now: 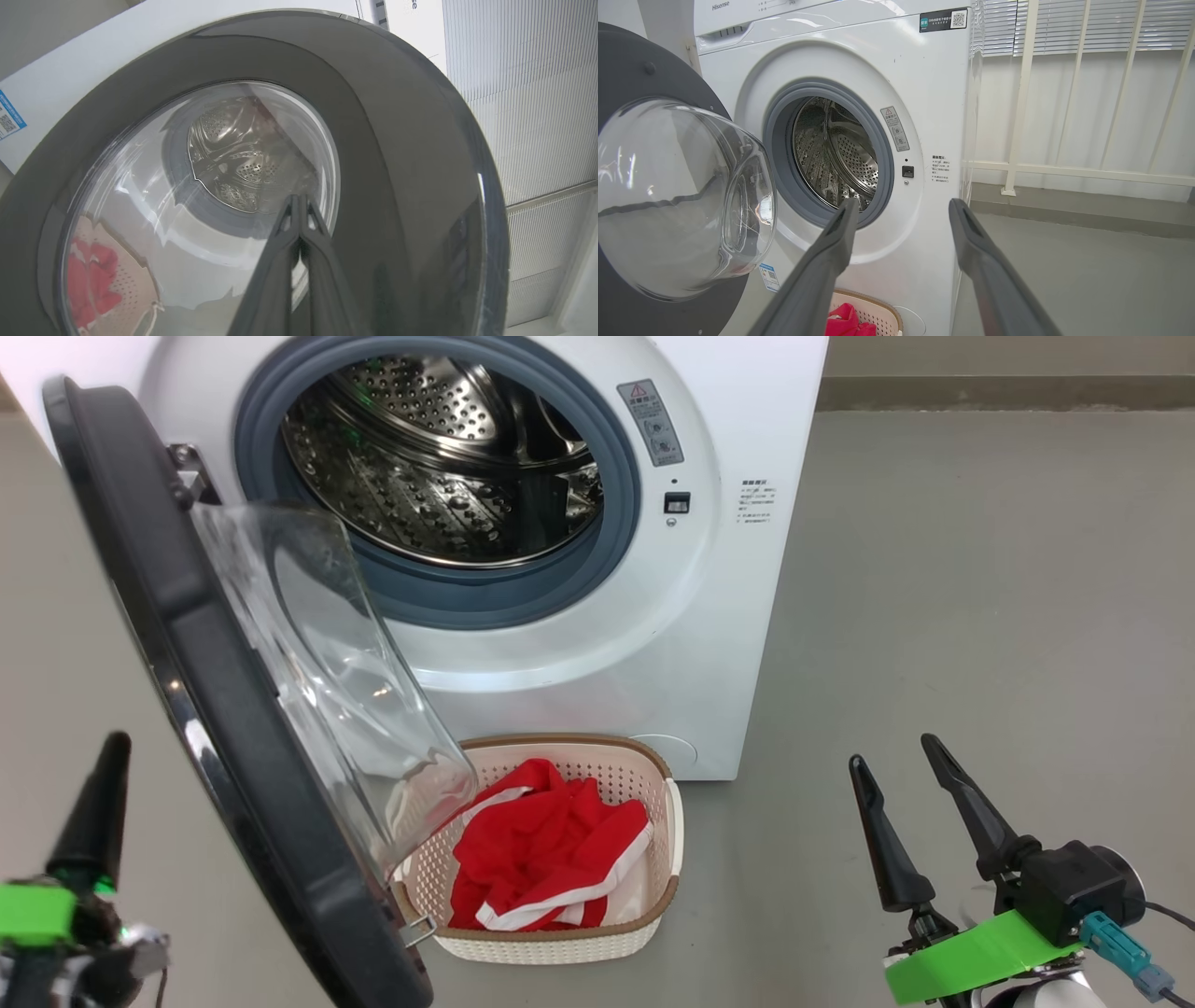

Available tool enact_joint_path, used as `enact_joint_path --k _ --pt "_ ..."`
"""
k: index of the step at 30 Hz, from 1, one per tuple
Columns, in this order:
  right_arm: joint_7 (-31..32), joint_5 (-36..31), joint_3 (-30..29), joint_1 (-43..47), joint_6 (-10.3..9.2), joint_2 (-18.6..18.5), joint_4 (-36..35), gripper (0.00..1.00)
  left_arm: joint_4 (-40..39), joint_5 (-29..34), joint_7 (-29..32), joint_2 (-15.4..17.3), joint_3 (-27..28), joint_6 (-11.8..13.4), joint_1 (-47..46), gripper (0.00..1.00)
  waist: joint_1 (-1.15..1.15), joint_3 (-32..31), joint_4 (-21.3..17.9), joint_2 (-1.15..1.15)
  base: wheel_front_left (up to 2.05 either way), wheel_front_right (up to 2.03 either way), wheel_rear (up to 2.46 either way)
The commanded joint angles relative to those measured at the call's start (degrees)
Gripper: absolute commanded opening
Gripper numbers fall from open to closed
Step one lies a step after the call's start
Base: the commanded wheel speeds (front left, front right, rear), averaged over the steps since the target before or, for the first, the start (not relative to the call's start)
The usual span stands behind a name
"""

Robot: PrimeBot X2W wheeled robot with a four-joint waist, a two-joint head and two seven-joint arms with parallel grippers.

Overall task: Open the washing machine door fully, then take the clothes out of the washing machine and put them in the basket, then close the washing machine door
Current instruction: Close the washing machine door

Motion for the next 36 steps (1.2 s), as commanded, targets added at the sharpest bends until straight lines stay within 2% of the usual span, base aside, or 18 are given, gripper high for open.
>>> enact_joint_path --k 1,3,6,9,12,23,36 --pt "-0.4 0.2 1.1 -1.2 0.37 -0.2 -1.6 1.0 -3.0 -2.9 2.0 1.1 2.5 2.0 -2.7 0.0 0.0 0.0 -0.2 0.0 0.0 0.0 0.0" --pt "-0.4 0.2 1.1 -1.1 0.37 -0.1 -1.6 1.0 -4.9 -7.2 4.8 1.0 3.3 5.2 -3.2 0.0 0.0 0.1 -0.4 0.0 0.0 0.0 0.0" --pt "-0.4 0.3 1.2 -1.0 0.37 -0.1 -1.6 1.0 -8.5 -12.3 8.3 1.0 3.5 8.6 -3.4 0.0 0.0 0.2 -0.8 0.0 0.0 0.0 0.0" --pt "-0.4 0.2 1.2 -1.1 0.37 -0.1 -1.7 1.0 -11.7 -15.2 10.2 0.9 3.2 11.2 -2.7 0.0 0.0 0.5 -1.1 0.0 0.0 0.0 0.0" --pt "-0.4 0.2 1.3 -1.2 0.37 -0.1 -1.8 1.0 -13.8 -15.4 10.7 0.9 2.5 12.4 -1.9 0.0 0.0 0.9 -1.4 0.0 0.0 0.0 0.0" --pt "-0.4 0.1 1.8 -2.5 0.37 -0.1 -1.8 1.0 -17.6 -18.9 9.3 0.8 -0.3 12.8 -1.5 0.0 0.0 3.6 -4.5 0.0 0.0 0.0 0.0" --pt "-0.4 0.1 2.3 -4.6 0.37 -0.3 -2.1 1.0 -15.4 -20.7 5.5 0.8 -5.2 11.2 -5.3 0.0 0.0 7.2 -7.8 0.0 0.0 0.0 0.0"
